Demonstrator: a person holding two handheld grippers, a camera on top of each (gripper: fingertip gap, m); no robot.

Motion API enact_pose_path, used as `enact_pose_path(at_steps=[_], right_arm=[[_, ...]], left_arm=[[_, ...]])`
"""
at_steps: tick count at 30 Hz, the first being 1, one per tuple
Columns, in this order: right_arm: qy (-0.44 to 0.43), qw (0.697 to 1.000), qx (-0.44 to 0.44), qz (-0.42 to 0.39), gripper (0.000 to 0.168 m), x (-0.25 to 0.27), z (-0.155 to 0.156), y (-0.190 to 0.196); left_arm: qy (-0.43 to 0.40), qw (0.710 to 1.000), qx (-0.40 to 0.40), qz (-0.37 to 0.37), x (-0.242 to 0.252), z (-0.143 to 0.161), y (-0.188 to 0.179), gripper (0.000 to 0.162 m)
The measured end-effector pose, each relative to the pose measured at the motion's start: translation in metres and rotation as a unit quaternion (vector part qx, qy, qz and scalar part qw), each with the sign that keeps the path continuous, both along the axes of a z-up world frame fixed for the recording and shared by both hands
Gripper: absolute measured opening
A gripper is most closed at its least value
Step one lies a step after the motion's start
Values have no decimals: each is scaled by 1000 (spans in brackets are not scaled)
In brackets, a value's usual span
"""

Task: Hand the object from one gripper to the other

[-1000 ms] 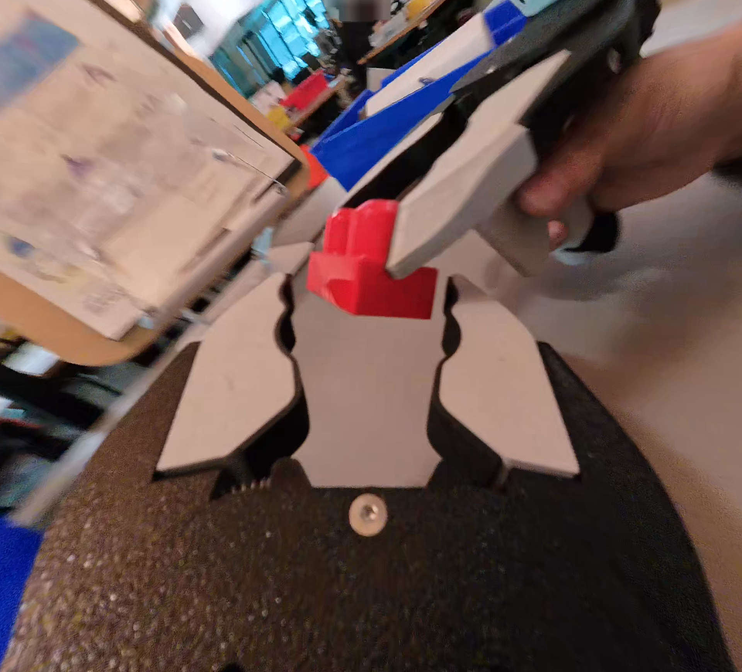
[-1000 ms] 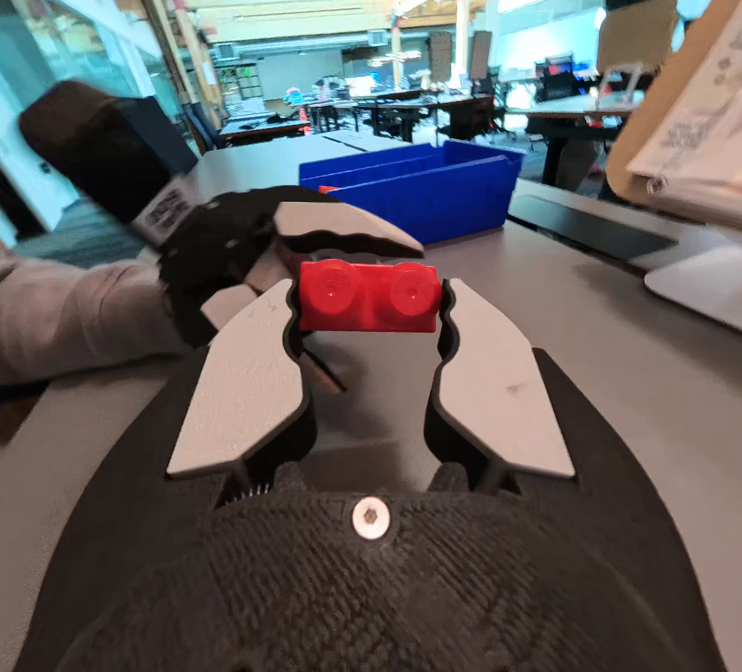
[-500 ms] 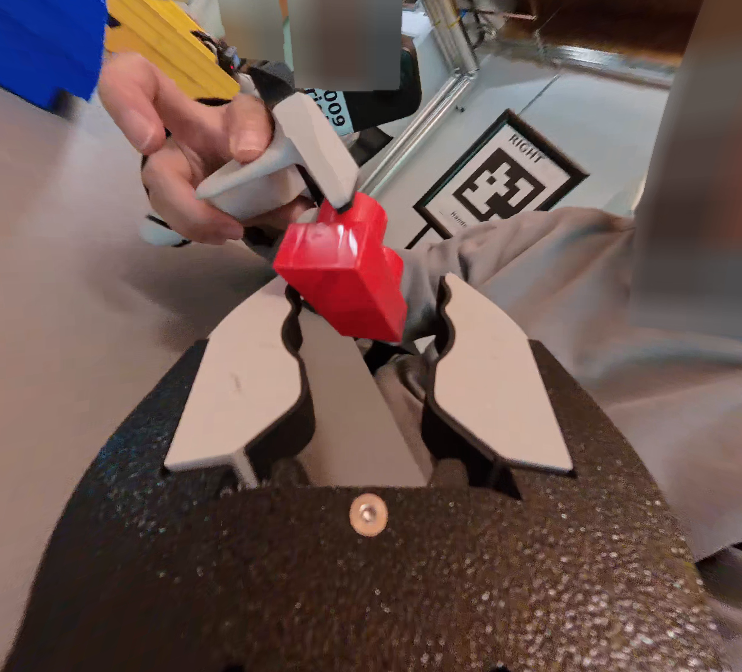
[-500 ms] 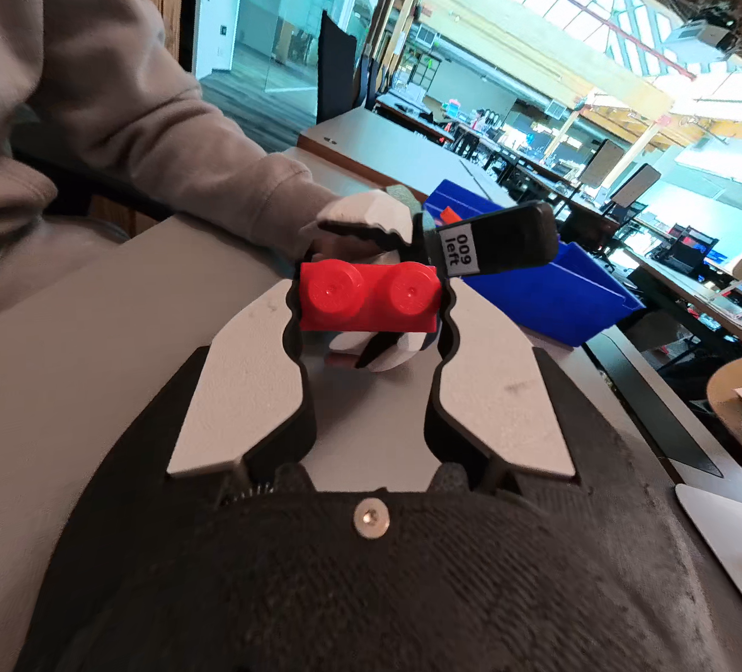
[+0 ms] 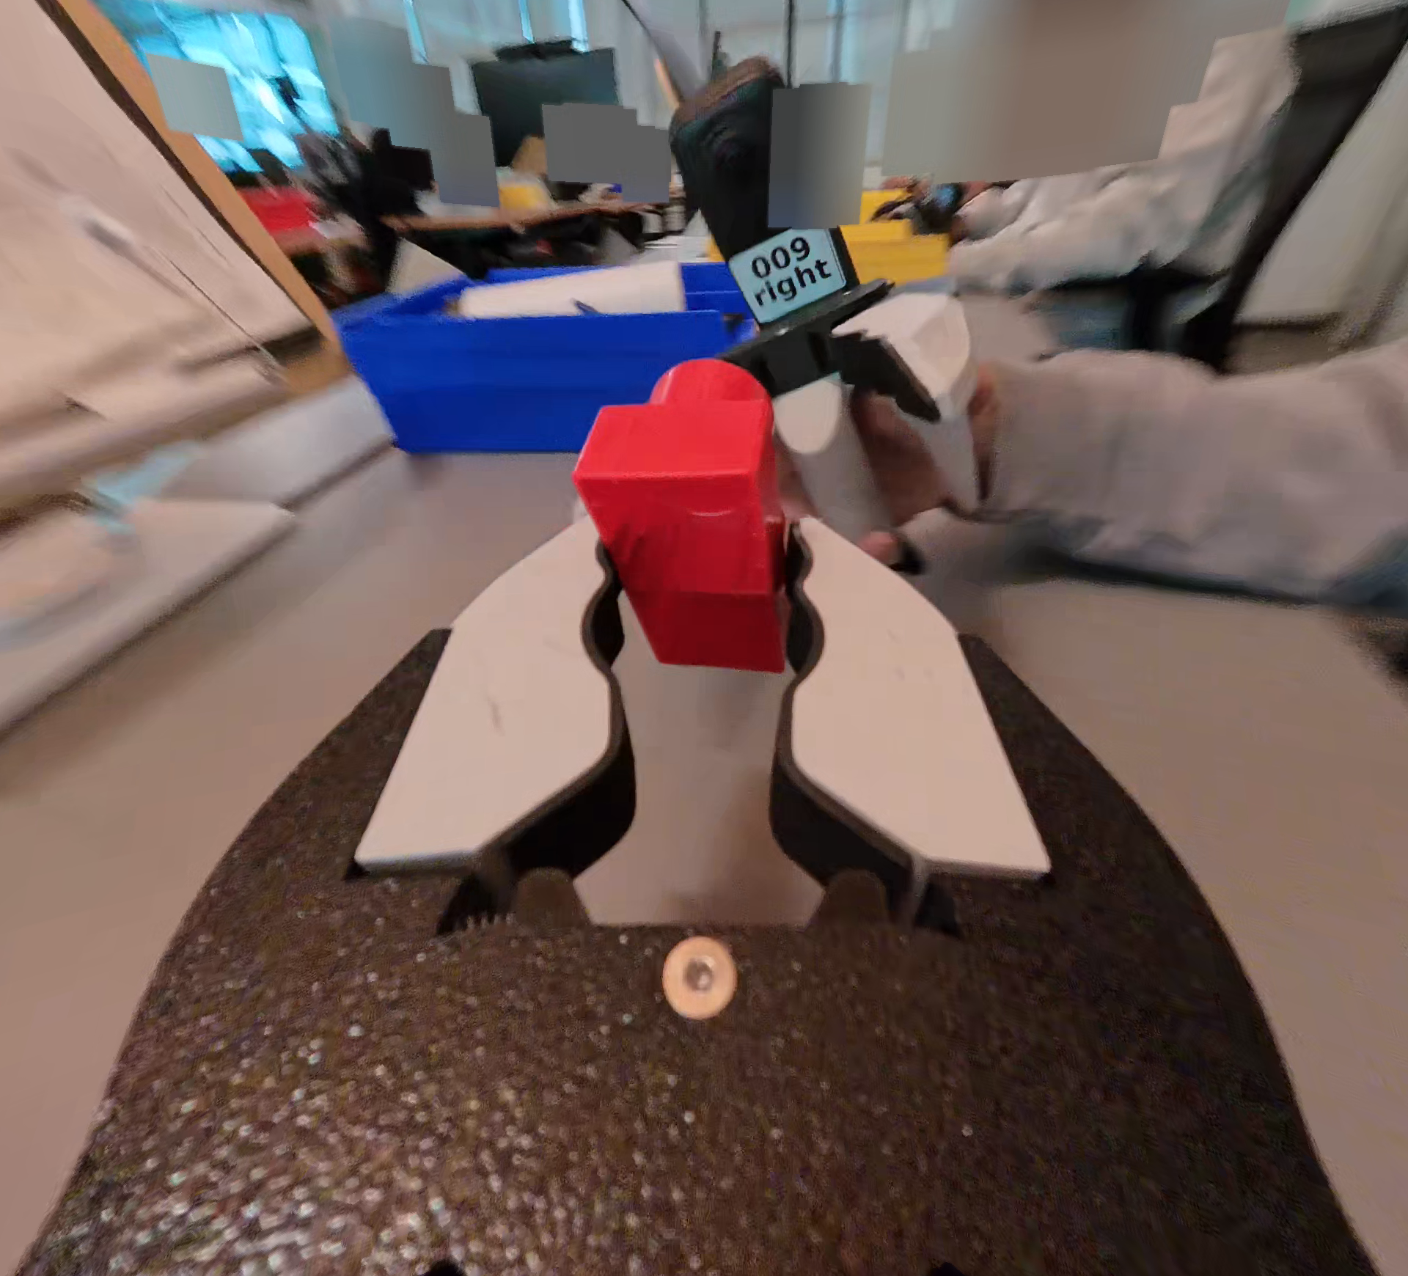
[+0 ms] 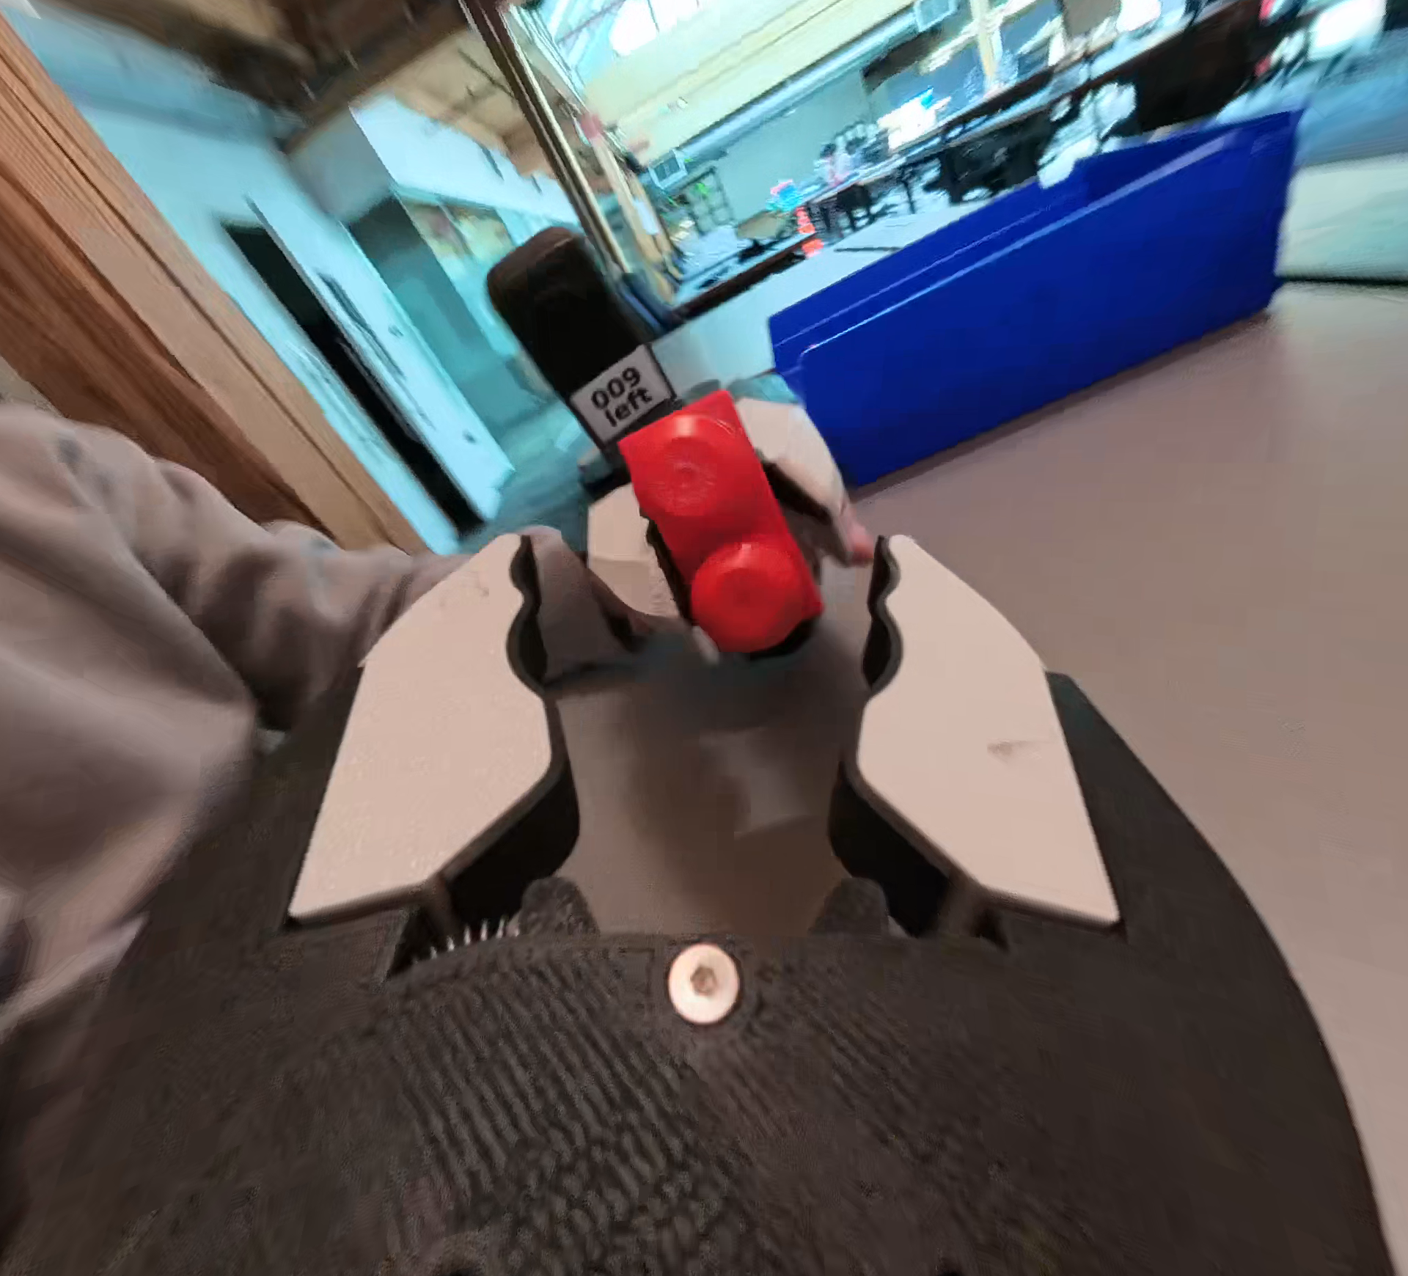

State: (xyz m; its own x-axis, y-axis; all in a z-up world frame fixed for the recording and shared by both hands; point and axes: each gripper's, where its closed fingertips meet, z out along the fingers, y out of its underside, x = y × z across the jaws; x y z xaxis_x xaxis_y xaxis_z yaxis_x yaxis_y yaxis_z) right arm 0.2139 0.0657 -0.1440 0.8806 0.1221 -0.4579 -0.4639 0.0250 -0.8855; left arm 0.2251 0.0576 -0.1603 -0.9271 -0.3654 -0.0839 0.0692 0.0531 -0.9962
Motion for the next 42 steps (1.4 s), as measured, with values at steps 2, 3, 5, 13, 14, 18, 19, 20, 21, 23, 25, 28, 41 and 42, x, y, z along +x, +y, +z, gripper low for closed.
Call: enact_pose_path(at_steps=[2, 3, 5, 13, 14, 18, 19, 20, 21, 23, 25, 28, 41, 42], right_arm=[[86, 996, 18, 25, 81, 0, 0, 3], [116, 992, 32, 36, 77, -1, 2, 3], [151, 987, 38, 45, 73, 0, 1, 4], [174, 984, 15, 46, 71, -2, -9, 10], [183, 982, 21, 45, 70, -1, -8, 10], [165, 985, -5, 54, 70, -1, -12, 8], [155, 987, -14, 47, 70, 0, -14, 9], [142, 989, -23, 38, 70, 1, -15, 9], [125, 991, -29, 25, 70, 3, -15, 10], [71, 996, -45, -36, 70, 16, -12, 8], [-13, 991, -71, -115, 69, 35, -4, -6], [-112, 951, -70, -279, 70, 71, 33, -54], [-70, 628, -253, -732, 70, 167, 18, -370], [-63, 630, -256, -730, 70, 174, 14, -370]], left_arm=[[-101, 994, 34, 36, 2, 5, 1, 39], [-142, 987, 51, 46, 1, 5, 1, 40], [-203, 974, 83, 65, 1, 5, 0, 39], [-293, 937, 163, 95, 4, -4, -1, 39], [-307, 931, 173, 100, 5, -4, -1, 39], [-319, 921, 194, 106, 6, -8, -2, 39], [-315, 921, 199, 112, 7, -9, -2, 40], [-310, 921, 203, 119, 9, -10, -1, 40], [-306, 921, 202, 128, 11, -10, 0, 40], [-303, 923, 182, 149, 13, -5, 3, 51], [-288, 931, 167, 152, 14, -3, 4, 56], [-264, 938, 155, 165, 18, -2, 8, 62], [-226, 943, 157, 186, 28, -11, 12, 48], [-224, 944, 159, 184, 28, -12, 12, 47]])
